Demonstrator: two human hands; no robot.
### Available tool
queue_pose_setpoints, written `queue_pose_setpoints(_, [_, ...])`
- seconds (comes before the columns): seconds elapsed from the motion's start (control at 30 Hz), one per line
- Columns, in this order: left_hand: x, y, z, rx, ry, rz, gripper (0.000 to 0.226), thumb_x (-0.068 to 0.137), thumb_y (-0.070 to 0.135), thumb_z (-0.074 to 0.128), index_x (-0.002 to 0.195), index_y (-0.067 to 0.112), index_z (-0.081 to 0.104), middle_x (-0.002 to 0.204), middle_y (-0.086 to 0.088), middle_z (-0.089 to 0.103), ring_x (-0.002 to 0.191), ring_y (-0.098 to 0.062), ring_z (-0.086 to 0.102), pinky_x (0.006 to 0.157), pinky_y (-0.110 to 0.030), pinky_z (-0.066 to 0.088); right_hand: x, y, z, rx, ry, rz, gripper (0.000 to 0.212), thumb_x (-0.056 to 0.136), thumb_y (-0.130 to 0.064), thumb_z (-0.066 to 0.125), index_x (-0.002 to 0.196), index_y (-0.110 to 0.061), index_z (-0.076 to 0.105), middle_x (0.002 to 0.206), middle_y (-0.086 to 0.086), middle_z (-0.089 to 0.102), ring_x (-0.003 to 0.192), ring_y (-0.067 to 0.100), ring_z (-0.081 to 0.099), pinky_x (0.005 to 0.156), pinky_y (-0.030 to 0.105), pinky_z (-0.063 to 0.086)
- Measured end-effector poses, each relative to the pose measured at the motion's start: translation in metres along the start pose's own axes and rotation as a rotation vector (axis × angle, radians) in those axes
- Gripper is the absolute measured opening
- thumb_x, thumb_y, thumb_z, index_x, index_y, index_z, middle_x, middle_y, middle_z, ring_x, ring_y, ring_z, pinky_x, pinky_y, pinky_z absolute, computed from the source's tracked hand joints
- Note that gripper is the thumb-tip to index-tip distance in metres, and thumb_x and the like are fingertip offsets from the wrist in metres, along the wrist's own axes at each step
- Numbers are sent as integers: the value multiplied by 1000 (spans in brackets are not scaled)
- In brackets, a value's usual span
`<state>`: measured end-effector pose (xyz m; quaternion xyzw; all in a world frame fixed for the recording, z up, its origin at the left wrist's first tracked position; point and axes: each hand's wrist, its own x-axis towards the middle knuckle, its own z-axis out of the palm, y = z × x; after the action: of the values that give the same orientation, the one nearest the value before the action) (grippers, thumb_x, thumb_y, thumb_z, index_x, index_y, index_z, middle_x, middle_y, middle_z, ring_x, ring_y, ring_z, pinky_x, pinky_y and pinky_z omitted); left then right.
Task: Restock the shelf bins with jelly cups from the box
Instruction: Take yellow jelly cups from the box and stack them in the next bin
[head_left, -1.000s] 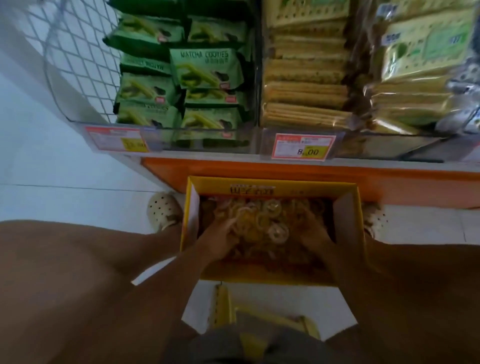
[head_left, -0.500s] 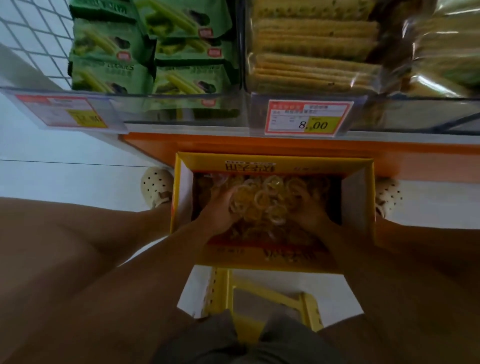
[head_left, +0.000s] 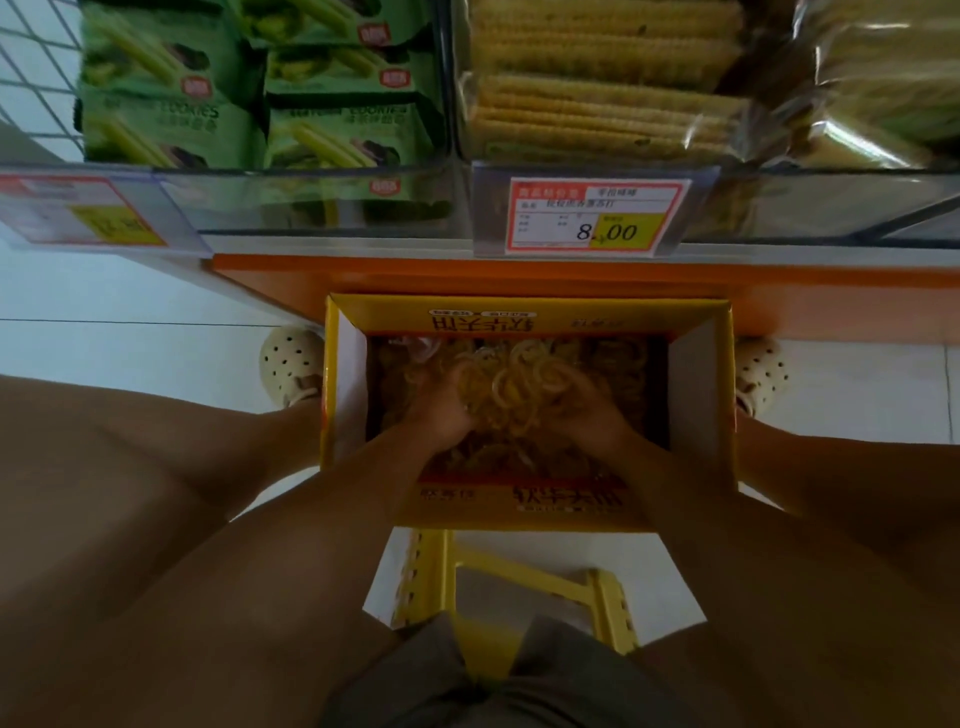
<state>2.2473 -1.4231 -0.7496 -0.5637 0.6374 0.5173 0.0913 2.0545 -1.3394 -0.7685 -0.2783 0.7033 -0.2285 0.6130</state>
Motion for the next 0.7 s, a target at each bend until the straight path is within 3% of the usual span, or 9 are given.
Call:
queue_pose_setpoints(0.1, [0, 0, 0, -29, -6, -53, 80, 80, 38, 77, 146, 28, 33, 147, -6, 39, 127, -27, 47, 90, -28, 40, -3, 1, -4, 103, 24, 33, 92, 72, -3, 79, 148, -21, 30, 139, 2, 46, 126, 19, 47, 101, 39, 45])
queue_pose_setpoints(0.23, [-1, 4, -1, -83, -54, -137, 68, 82, 40, 74, 138, 31, 35, 149, -7, 36, 126, -28, 46, 85, -31, 43, -4, -2, -6, 133, 4, 104, 77, 74, -12, 79, 140, -28, 43, 132, -2, 52, 118, 21, 54, 85, 34, 53])
queue_pose_setpoints(0.37, [-2, 10, -4, -87, -113, -168, 78, 83, 53, 68, 147, 35, 27, 158, -6, 23, 139, -30, 34, 104, -39, 40, -3, -7, -7, 143, -21, 141, 57, 82, -10, 73, 133, -25, 53, 128, 2, 58, 100, 17, 62, 58, 22, 55])
queue_pose_setpoints(0.53, [0, 20, -6, -112, -187, -254, 81, 81, 67, 58, 148, 39, 23, 160, -5, 19, 139, -34, 33, 107, -51, 37, 0, -12, -9, 132, -71, 173, 57, 85, -7, 69, 134, -29, 51, 123, 0, 61, 96, 12, 64, 70, 28, 56])
queue_pose_setpoints(0.7, [-2, 31, 4, -179, -218, -254, 78, 83, 70, 53, 148, 35, 26, 159, -6, 20, 139, -32, 32, 102, -42, 37, 2, -16, 2, 163, -71, 147, 56, 82, -12, 74, 128, -37, 55, 120, 4, 64, 97, 24, 68, 73, 35, 59])
